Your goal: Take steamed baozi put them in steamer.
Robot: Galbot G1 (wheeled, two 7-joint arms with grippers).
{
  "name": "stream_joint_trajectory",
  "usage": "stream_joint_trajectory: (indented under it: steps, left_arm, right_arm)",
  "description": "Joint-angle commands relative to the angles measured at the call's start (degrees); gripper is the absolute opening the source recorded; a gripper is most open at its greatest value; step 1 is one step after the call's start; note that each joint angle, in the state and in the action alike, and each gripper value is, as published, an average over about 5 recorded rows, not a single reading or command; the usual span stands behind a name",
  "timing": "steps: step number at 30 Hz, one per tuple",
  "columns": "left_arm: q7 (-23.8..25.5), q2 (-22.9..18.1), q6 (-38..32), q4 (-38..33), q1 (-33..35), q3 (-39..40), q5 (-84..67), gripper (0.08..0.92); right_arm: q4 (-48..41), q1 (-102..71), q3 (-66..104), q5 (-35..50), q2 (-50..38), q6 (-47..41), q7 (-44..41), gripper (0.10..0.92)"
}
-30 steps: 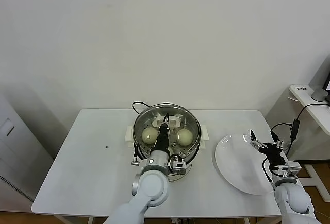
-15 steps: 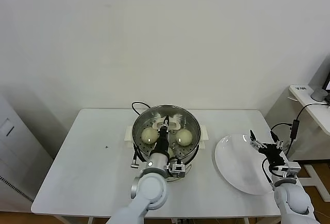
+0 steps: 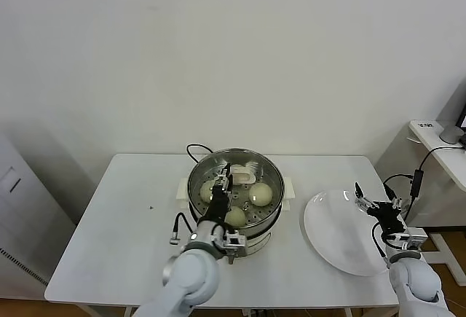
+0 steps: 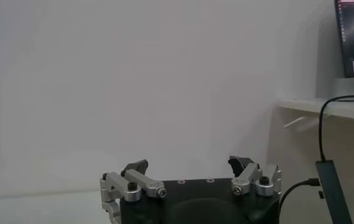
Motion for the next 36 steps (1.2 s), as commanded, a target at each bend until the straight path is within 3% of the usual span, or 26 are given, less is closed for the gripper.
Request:
stream_joint_trajectory:
  steps: [1,4,8,11,13,19,24,36]
  left_arm:
    - [4.88,9.88,-11.94,-14.16,3.58,-10.87,-56.99,0.509]
    - [2.41,12.14,-12.42,-17.06,3.75,-17.05,-81.60,0.595]
    - [-8.89,11.19,-8.07,-18.55,3.89,-28.74,-106.32,0.708]
    - [-16.48,11.31,-6.04,-15.16,4.97,-37.58,-114.92,0.783]
    - [-18.45,12.45,-5.98,-11.81,6.76,-41.54,-115.75,0.812]
    - [-18.60,14.79,-8.52,-2.11,12.37,-44.26,-108.65,0.823]
    - [-17.70,15.55,-11.85,6.29,12.57,-41.97,-101.89,0.823]
    - [-16.89,13.70,-13.96,12.97,10.93,-36.48,-94.82,0.823]
  right_arm:
    - [0.38,-0.08,-0.85,1.81,0.22,-2.07,-0.12,0.823]
    - [1.11,-0.42,-1.69,1.76,0.09,-2.81,0.28,0.823]
    - [2.50,-0.99,-2.50,0.87,-0.46,-2.84,0.46,0.823]
    - [3.68,-1.56,-2.65,0.54,-0.89,-3.27,0.25,0.823]
    - [4.19,-1.83,-2.65,0.55,-1.02,-3.61,0.18,0.823]
    - [5.98,-3.09,-1.46,-1.85,-0.64,-4.80,-0.79,0.823]
    - [7.23,-3.94,-1.26,-1.44,-0.90,-6.00,0.84,0.823]
    - [8.48,-5.35,-1.33,-0.57,-0.42,-7.50,1.81,0.823]
